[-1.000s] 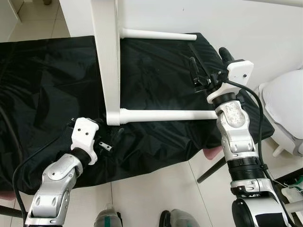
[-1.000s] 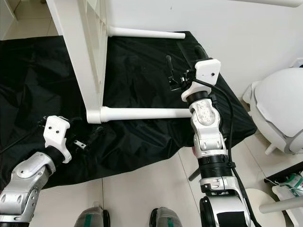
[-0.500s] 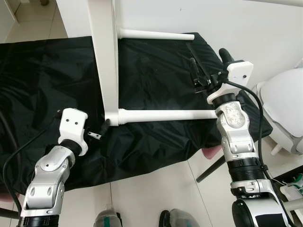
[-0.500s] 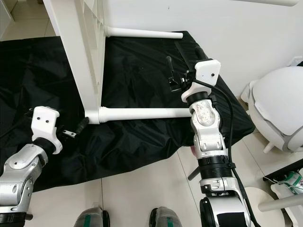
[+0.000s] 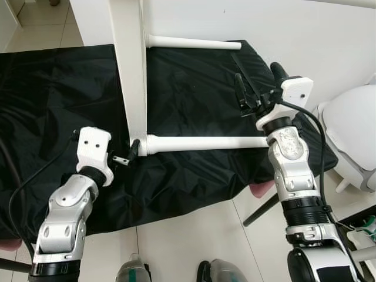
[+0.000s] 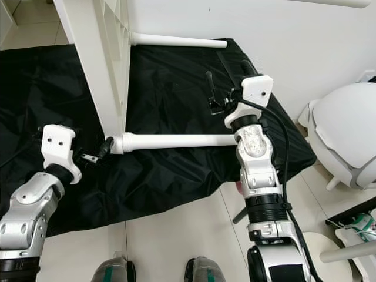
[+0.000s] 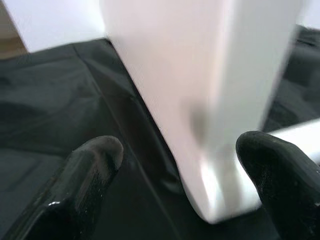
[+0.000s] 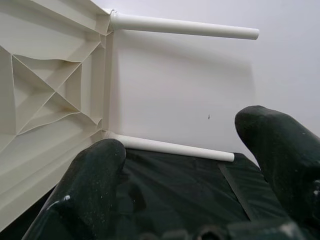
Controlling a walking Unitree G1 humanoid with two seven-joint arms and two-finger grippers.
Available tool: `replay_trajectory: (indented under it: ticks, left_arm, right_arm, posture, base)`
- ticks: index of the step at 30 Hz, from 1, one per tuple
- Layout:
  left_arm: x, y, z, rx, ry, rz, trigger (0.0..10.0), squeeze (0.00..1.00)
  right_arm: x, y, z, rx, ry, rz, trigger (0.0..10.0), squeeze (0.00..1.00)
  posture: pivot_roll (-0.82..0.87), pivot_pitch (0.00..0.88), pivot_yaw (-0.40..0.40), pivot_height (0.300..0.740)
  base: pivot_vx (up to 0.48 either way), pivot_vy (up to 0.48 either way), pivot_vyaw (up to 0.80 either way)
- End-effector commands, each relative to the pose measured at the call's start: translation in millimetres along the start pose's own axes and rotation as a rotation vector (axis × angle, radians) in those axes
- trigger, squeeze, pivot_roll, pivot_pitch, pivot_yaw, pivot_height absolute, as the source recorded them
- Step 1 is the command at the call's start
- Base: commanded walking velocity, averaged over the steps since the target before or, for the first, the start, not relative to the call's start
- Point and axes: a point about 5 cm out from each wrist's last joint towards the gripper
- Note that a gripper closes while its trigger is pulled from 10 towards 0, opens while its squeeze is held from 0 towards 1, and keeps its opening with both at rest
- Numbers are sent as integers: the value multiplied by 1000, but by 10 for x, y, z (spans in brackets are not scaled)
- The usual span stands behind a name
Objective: Building children table
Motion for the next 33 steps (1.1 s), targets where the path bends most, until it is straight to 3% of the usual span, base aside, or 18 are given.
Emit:
replay_trajectory:
  ticks: [1,9,10,11,16,18,23,24,26,27,33]
  left_arm:
    - [-1,-10,-100,151,11,14,10000,0]
    - [34,-58,-75,149,32,27,10000,0]
    - [43,-61,-52,126,42,32,10000,753]
    - [49,-60,-34,104,44,35,10000,1000]
    - [48,-39,0,46,25,31,10000,1000]
    - [57,-2,62,-40,4,30,10000,1000]
    - [65,7,84,-66,2,32,10000,1000]
    - [73,10,97,-78,-1,34,10000,867]
    - [73,10,97,-78,-1,34,10000,867]
    - [85,12,120,-93,-8,38,10000,0]
    - [130,-40,198,-127,-5,57,10000,0]
  right_arm:
    - [-32,23,-26,13,-10,-16,10000,0]
    - [-26,23,-19,10,-8,-15,10000,0]
    - [-28,28,-15,9,-7,-16,10000,0]
    - [-30,32,-12,9,-5,-17,10000,0]
    - [-36,38,-6,8,-3,-19,10000,0]
    - [-41,38,0,9,-1,-22,10000,0]
    - [-44,37,3,9,0,-23,10000,0]
    - [-44,35,1,11,0,-23,10000,0]
    - [-44,35,1,11,0,-23,10000,0]
    - [-44,32,-1,12,0,-23,10000,0]
    - [-56,32,-12,14,-1,-29,10000,0]
  posture:
    - [53,6,-33,740]
    - [46,1,-28,740]
    - [44,3,-27,740]
    - [43,3,-27,740]
    - [44,4,-28,740]
    - [46,6,-31,740]
    - [47,6,-32,740]
    - [47,7,-32,740]
    - [47,7,-32,740]
    - [47,11,-32,740]
    - [45,20,-32,740]
  base:
    - [0,0,0]
    - [0,0,0]
    - [0,0,0]
    - [0,0,0]
    - [0,0,0]
    - [0,0,0]
    - [0,0,0]
    - [0,0,0]
    - [0,0,0]
    - [0,0,0]
    - [0,0,0]
Point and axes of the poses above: a point about 5 cm out from each wrist's last joint towards the gripper, its own y axis pointing back from the gripper into the wrist, its own x axis along the axis of the wrist's last joint, z = x × y, and after that the axes turned 13 degrees about y, right-handed
